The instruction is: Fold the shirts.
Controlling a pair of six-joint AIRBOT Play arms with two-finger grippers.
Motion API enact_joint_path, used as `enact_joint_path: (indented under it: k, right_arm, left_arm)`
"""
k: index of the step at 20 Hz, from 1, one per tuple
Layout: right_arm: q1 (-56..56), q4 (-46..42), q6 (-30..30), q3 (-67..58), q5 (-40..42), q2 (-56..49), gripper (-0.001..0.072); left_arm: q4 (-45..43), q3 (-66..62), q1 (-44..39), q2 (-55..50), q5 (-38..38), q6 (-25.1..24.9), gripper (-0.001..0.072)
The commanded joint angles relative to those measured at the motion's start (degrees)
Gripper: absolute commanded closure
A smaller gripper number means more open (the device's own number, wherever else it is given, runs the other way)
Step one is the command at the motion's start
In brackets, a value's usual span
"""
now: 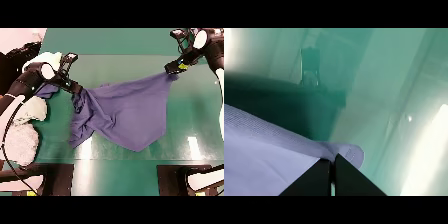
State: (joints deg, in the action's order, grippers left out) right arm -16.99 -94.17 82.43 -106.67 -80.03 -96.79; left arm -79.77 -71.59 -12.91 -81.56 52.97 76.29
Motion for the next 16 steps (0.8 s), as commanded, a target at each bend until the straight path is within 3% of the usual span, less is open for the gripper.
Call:
enact_joint_path:
  k: [1,6,11,16]
  right_arm:
    - [0.0,0.0,0.0,-0.9,1.6,-0.3,0.0698]
    - [0.0,0.0,0.0,-0.9,4.7,12.4,0.0698]
    - [0.0,0.0,0.0,-0.9,7.9,30.2,0.0699]
    - [0.0,0.0,0.0,-0.9,7.9,43.8,0.0699]
  left_arm:
    - [-4.4,-1.8,0.0,-0.5,0.9,1.5,0.0684]
    - [-13.4,-14.2,0.0,10.6,7.6,3.2,0.0684]
    - [-13.0,-26.2,0.0,27.8,7.6,3.3,0.0684]
    - [-10.2,-28.1,0.0,41.3,9.2,5.3,0.0684]
